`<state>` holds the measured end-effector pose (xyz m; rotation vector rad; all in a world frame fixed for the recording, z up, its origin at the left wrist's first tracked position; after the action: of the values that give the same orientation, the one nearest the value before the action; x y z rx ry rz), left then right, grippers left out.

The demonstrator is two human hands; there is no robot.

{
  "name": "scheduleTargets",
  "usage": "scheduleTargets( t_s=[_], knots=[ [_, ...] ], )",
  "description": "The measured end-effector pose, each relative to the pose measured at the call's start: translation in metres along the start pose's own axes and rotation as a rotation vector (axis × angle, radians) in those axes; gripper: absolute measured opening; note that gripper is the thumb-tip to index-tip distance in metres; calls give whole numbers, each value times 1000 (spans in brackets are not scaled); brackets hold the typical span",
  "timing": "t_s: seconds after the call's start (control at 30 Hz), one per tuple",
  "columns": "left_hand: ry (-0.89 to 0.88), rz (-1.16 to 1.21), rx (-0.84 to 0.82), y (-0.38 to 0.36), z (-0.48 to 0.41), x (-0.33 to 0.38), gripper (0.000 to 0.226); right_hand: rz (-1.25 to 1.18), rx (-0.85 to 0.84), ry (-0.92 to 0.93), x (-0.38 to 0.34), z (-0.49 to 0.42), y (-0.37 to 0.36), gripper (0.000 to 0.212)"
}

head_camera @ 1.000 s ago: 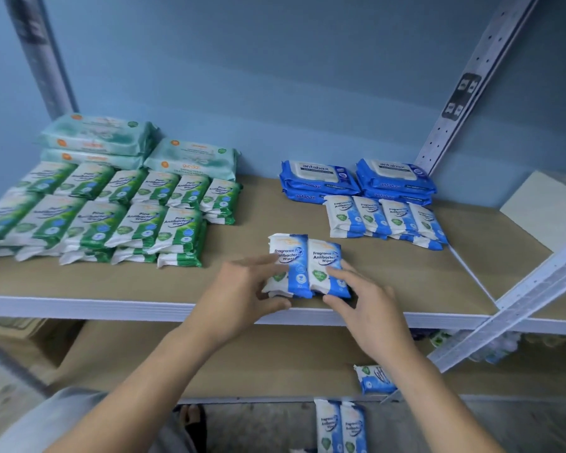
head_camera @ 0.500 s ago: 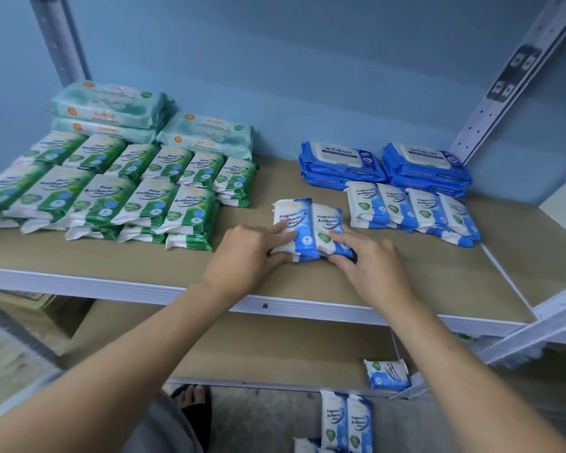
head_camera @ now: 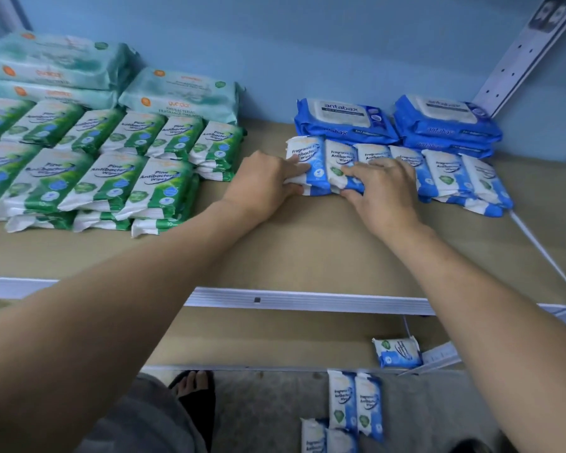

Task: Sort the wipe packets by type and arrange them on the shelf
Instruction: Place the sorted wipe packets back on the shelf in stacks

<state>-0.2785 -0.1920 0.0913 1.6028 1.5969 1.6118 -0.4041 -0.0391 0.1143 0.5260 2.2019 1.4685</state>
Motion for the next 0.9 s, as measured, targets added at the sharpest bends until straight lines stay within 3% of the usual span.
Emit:
scheduleTargets(
  t_s=[0.27,0.43,0.53,0.7,0.9],
  knots=[
    [23,-79,-24,-4,-15,-2,48,31,30,6,7,-14,-16,43],
    [61,-263,-173,2,-5,15,59,163,-220,-50,6,4,-8,64],
    [38,-328,-172,6,14,36,62,159,-233,-84,4,29,8,71],
    [-11,-306,-131,5,62,76,69,116,-176,-172,3,82,42,57],
    [-102,-222,-66,-5,125,129,61,81,-141,-188,15,150,65,48]
  ],
)
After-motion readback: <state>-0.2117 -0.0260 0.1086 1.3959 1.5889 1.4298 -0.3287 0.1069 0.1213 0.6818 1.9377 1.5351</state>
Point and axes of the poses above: each hand's wrist, its own z-axis away from the middle knuckle, its own y-axis out of the back of the hand, x = y × z, the point moved 4 cm from there along -z, towards the middle knuckle, and after that the axes turned 3 degrees about -x, right-handed, at the moved point
